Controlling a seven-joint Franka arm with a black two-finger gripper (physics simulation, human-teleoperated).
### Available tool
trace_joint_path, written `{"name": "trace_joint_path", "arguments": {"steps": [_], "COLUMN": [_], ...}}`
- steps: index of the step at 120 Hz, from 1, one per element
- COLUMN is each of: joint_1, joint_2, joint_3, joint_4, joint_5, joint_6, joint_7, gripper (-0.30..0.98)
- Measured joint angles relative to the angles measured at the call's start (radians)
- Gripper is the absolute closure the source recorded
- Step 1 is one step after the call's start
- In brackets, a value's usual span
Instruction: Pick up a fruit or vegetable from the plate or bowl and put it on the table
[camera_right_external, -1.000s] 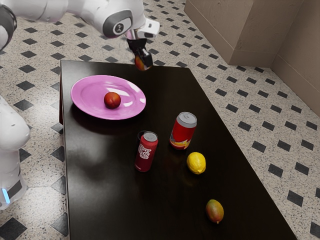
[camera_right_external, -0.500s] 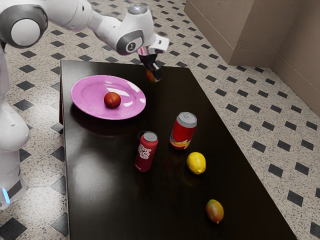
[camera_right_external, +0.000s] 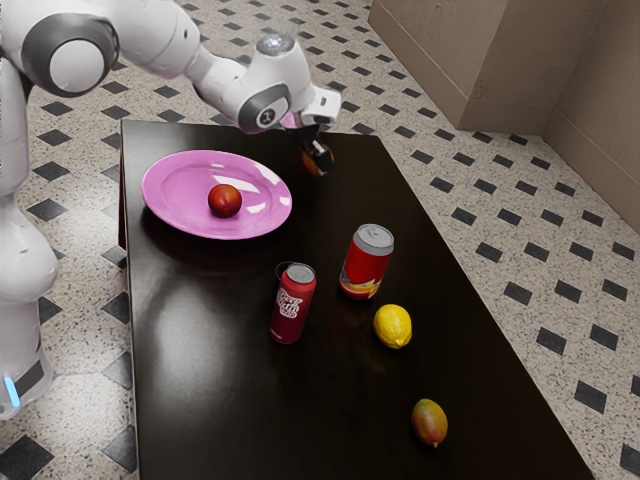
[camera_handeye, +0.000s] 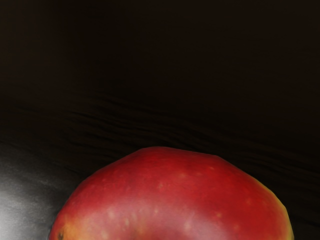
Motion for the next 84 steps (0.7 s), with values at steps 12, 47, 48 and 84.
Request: {"name": "trace_joint_path", "arguments": {"steps": [12,47,48,84], "joint_1": [0.004,0.007,0.007,0.01], "joint_2": [0.007,0.053,0.055,0.098], "joint_3": [-0.001,-0.002,-0.003,-0.003], "joint_4": [0.0,0.019,0.019,0.024], "joint_5": [-0.008,0.0,0.0,0.003], "joint_6": [0.023,0.149,0.152,0.204], "joint_7": [0.001,0.008,0.009,0.019], "gripper": [0.33,0.33,0.33,0.34]}}
